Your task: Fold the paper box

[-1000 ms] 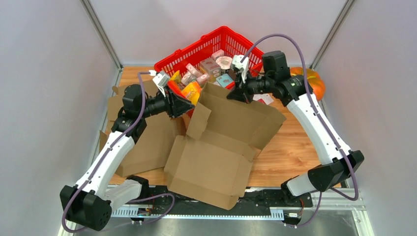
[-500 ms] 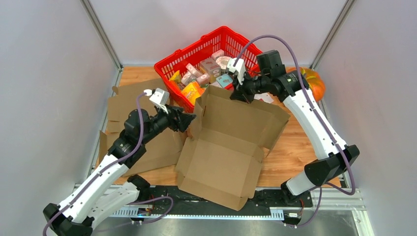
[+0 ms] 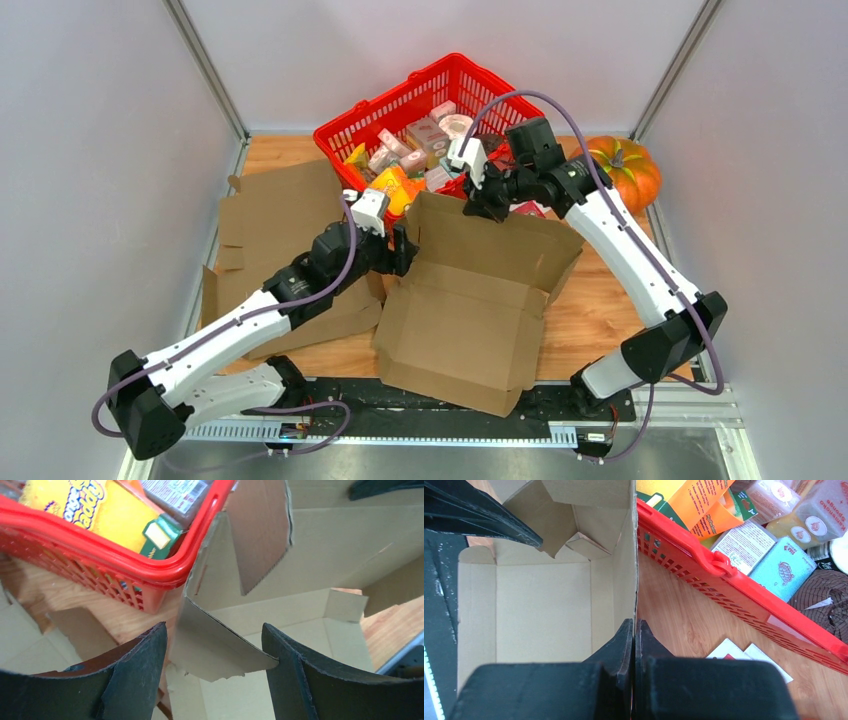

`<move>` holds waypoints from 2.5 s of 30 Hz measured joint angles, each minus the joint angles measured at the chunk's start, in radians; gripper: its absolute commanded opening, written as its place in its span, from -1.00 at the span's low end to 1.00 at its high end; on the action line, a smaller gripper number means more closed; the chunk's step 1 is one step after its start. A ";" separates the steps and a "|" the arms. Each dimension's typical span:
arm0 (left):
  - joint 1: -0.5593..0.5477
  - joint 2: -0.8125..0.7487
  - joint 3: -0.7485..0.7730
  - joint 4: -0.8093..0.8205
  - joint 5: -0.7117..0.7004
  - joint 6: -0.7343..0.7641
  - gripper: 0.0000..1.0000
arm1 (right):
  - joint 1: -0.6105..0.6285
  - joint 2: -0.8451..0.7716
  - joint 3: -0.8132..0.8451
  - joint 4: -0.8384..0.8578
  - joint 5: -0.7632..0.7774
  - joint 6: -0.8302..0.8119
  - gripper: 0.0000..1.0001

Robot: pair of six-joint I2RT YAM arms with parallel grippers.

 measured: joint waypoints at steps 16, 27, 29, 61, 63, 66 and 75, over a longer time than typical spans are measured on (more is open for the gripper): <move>-0.006 -0.096 -0.044 -0.089 -0.150 -0.002 -0.67 | 0.061 -0.167 -0.333 0.209 0.143 -0.068 -1.00; -0.004 -0.127 -0.074 -0.102 -0.073 -0.004 -0.34 | 0.127 -0.223 -0.518 0.403 0.278 -0.087 -1.00; 0.010 -0.157 -0.074 -0.103 -0.045 0.002 -0.26 | 0.129 -0.239 -0.547 0.438 0.293 -0.095 -1.00; 0.287 0.039 -0.069 -0.150 0.334 -0.059 -0.44 | 0.232 -0.308 -0.783 0.765 0.610 -0.188 -0.97; 0.287 -0.035 -0.118 -0.170 0.314 -0.098 -0.55 | 0.226 -0.306 -0.781 0.764 0.605 -0.187 -0.99; 0.287 -0.140 -0.198 -0.188 0.314 -0.174 -0.60 | 0.214 -0.296 -0.775 0.765 0.597 -0.187 -1.00; 0.247 -0.103 -0.336 -0.094 0.433 -0.345 -0.76 | 0.199 -0.288 -0.769 0.760 0.587 -0.186 -1.00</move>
